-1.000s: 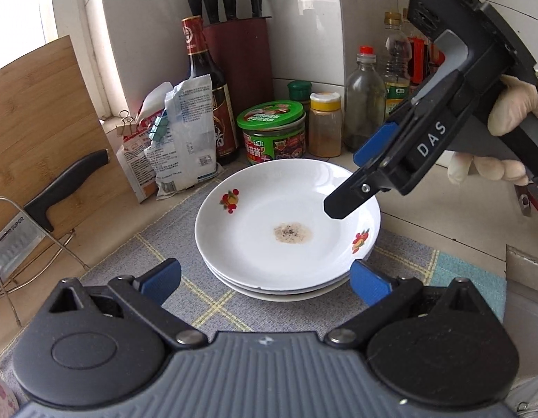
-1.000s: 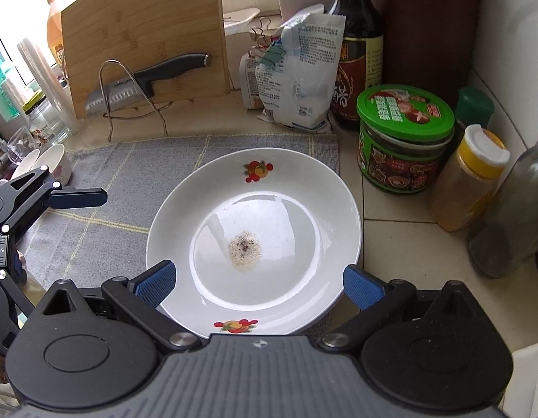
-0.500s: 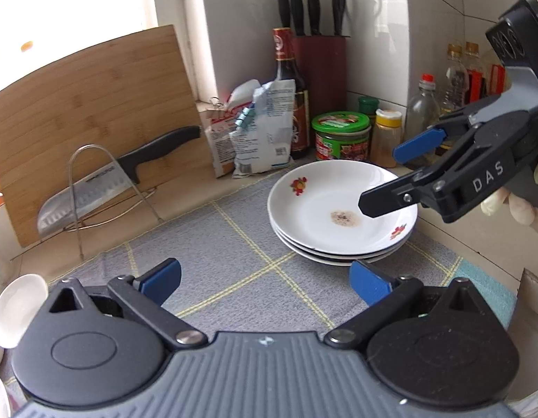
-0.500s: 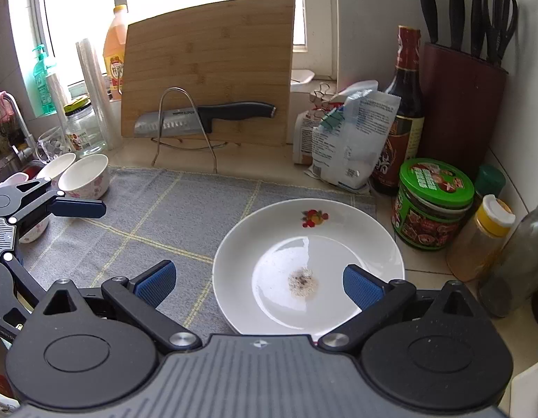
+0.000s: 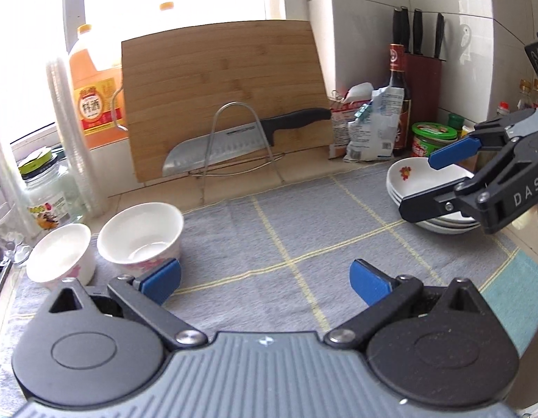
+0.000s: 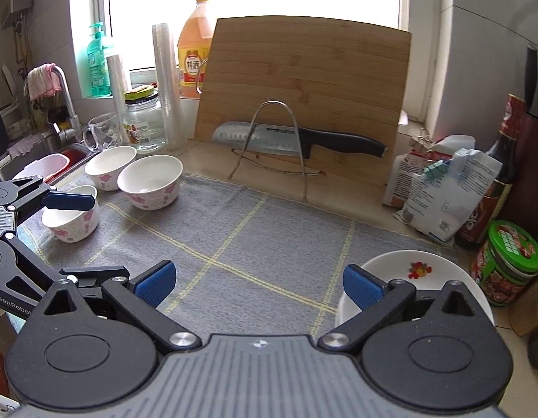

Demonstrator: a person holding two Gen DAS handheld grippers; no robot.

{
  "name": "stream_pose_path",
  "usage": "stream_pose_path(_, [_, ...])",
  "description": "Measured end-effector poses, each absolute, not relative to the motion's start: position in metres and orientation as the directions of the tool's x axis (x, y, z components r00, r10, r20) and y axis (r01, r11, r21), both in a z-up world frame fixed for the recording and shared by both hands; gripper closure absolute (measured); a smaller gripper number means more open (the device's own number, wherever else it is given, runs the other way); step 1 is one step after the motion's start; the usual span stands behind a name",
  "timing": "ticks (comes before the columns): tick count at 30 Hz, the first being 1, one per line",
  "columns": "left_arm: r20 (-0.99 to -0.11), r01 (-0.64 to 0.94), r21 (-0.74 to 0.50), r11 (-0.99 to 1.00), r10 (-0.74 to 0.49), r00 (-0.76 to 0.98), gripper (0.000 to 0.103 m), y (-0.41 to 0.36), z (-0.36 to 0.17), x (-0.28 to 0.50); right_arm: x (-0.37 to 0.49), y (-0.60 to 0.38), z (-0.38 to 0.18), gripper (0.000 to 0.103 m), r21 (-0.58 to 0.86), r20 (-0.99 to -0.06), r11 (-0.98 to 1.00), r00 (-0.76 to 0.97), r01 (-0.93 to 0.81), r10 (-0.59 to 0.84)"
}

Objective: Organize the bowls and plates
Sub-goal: 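Move both grippers away from the stack toward the pink-flowered bowls, then close the right gripper on the rim of a pink-flowered bowl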

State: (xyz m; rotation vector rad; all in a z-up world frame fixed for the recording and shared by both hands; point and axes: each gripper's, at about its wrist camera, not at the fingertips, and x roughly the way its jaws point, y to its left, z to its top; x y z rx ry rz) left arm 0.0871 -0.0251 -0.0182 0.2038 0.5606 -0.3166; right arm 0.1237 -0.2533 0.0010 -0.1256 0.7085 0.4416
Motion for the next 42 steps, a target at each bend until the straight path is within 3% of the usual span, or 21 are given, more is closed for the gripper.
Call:
stream_pose_path(15, [-0.595, 0.216, 0.118, 0.969, -0.106, 0.797, 0.001, 0.123, -0.031, 0.078, 0.149, -0.089, -0.009, 0.0, 0.104, -0.693, 0.825, 0.555, -0.555, 0.46])
stream_pose_path(38, [-0.607, 0.353, 0.056, 0.934, -0.249, 0.755, 0.003, 0.155, -0.06, 0.1, 0.184, 0.026, -0.046, 0.0, 0.202, -0.745, 0.698, 0.355, -0.687, 0.565])
stream_pose_path(42, [-0.61, 0.372, 0.048, 0.927, -0.268, 0.746, 0.01, 0.154, -0.062, 0.102, 0.193, 0.029, -0.051, 0.0, 0.232, -0.749, 0.701, 0.336, -0.674, 0.571])
